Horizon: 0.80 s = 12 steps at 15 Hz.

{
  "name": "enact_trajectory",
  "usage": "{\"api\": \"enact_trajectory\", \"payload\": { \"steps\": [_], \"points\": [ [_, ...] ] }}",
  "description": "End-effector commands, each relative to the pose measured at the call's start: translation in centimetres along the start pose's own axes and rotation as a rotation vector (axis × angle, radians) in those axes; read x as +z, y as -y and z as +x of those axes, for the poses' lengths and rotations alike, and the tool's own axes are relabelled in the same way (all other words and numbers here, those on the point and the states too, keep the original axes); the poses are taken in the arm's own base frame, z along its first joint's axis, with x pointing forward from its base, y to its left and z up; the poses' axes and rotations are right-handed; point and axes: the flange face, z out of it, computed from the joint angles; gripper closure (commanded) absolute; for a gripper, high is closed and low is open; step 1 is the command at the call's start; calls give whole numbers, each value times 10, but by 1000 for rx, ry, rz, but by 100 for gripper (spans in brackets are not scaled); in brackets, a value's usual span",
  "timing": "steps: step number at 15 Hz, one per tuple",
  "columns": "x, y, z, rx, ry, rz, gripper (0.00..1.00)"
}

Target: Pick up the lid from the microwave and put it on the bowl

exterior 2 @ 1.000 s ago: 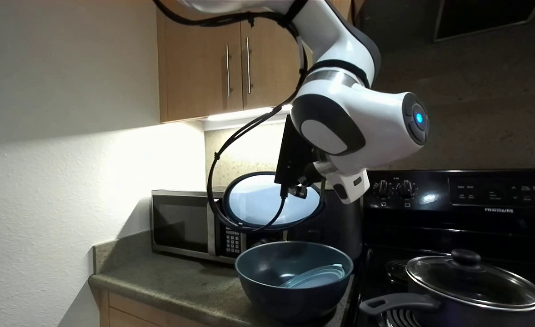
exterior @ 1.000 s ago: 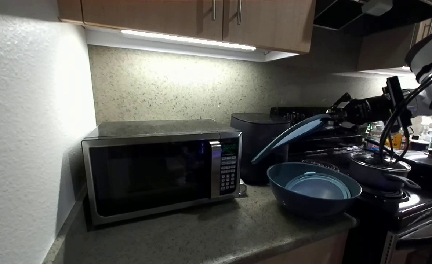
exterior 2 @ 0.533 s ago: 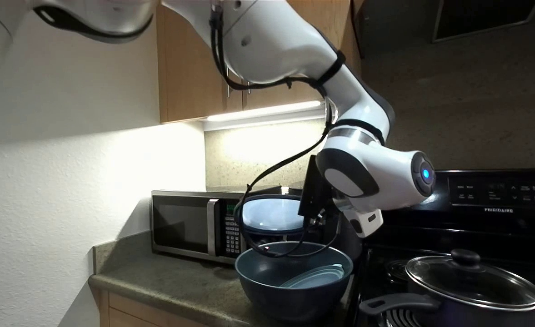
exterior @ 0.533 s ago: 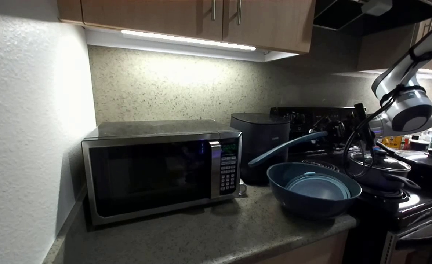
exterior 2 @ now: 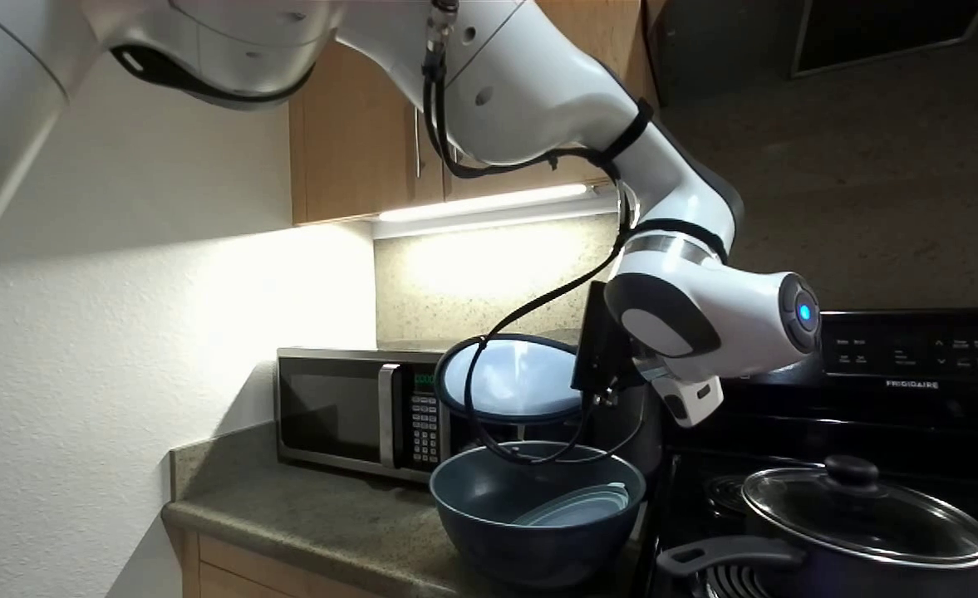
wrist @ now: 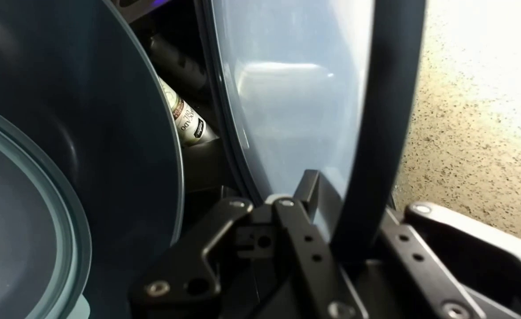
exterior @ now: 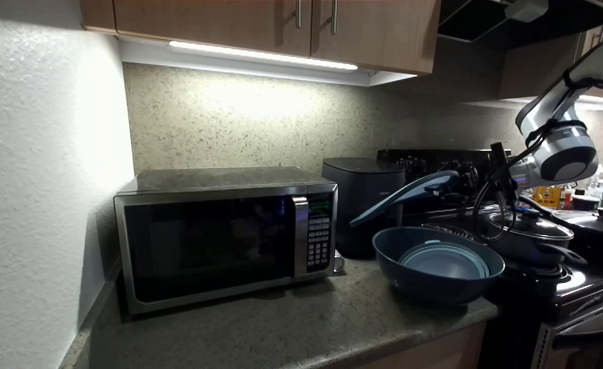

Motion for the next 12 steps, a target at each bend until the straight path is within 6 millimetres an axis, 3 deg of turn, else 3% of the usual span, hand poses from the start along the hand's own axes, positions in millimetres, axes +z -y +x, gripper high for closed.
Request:
{"api": "enact_trajectory", "payload": {
  "steps": [1, 2, 4, 8, 9, 12],
  "points": [
    [1, 0, -26, 37, 27, -74, 97],
    [-16, -6, -36, 48, 30, -118, 97],
    [-31, -15, -52, 91, -4, -213, 97],
    [-61, -17, -67, 133, -130, -303, 97],
    [-44, -12, -49, 94, -65, -276, 89],
    [-59, -14, -58, 107, -109, -284, 89]
  ]
}}
